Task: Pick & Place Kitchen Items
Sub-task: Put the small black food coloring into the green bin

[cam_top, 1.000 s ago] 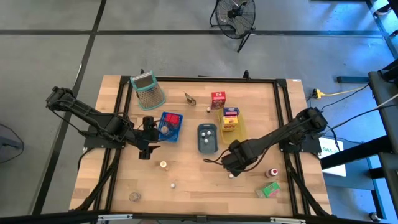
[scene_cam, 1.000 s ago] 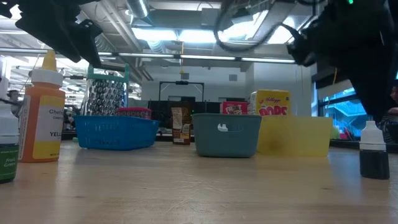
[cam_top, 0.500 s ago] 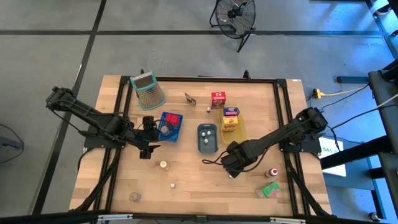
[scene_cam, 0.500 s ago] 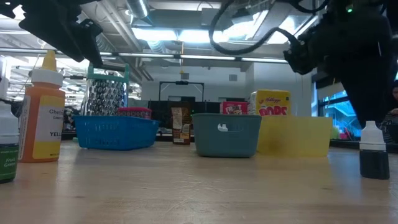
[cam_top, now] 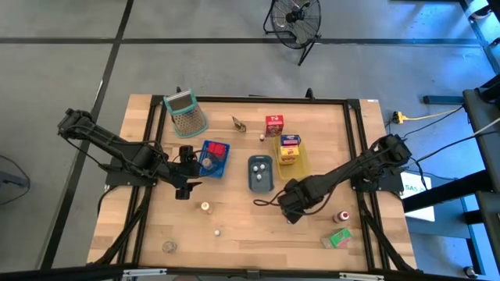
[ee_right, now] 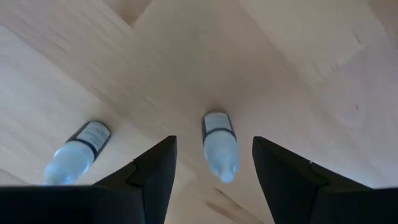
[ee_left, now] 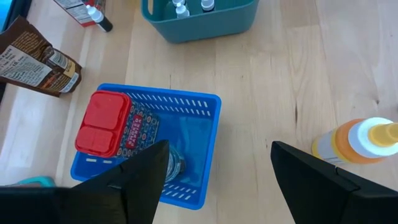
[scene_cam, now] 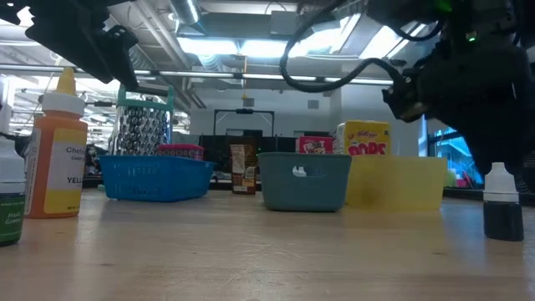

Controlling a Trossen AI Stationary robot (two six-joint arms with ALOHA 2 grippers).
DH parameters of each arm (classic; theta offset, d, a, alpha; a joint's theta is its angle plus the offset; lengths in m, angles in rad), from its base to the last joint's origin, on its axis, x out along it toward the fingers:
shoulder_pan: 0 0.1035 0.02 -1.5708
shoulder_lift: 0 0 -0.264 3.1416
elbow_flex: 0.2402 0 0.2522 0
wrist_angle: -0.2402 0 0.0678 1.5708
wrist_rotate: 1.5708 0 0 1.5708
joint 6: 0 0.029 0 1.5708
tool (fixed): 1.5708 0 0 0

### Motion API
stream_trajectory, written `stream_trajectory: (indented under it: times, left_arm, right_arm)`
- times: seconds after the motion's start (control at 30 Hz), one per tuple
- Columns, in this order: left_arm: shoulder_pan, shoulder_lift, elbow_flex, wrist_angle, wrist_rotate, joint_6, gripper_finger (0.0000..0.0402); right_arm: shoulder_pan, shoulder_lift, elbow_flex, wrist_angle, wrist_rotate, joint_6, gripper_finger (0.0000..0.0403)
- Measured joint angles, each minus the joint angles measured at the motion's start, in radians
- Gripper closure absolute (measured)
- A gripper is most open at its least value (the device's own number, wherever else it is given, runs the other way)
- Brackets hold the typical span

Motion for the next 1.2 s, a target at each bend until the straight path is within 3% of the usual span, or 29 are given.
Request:
stream_trajectory:
  times: [0.57, 1.2]
  left_arm:
    - [0.000, 0.000, 0.000, 0.000, 0.000, 0.000, 0.0123]
    - [0.000, 0.000, 0.000, 0.000, 0.000, 0.001, 0.0123]
  right_arm:
    - [-0.010, 0.000, -0.050, 0.043, -0.010, -0.004, 0.0200]
    - [-0.010, 0.000, -0.050, 0.047, -0.005, -0.057, 0.0314]
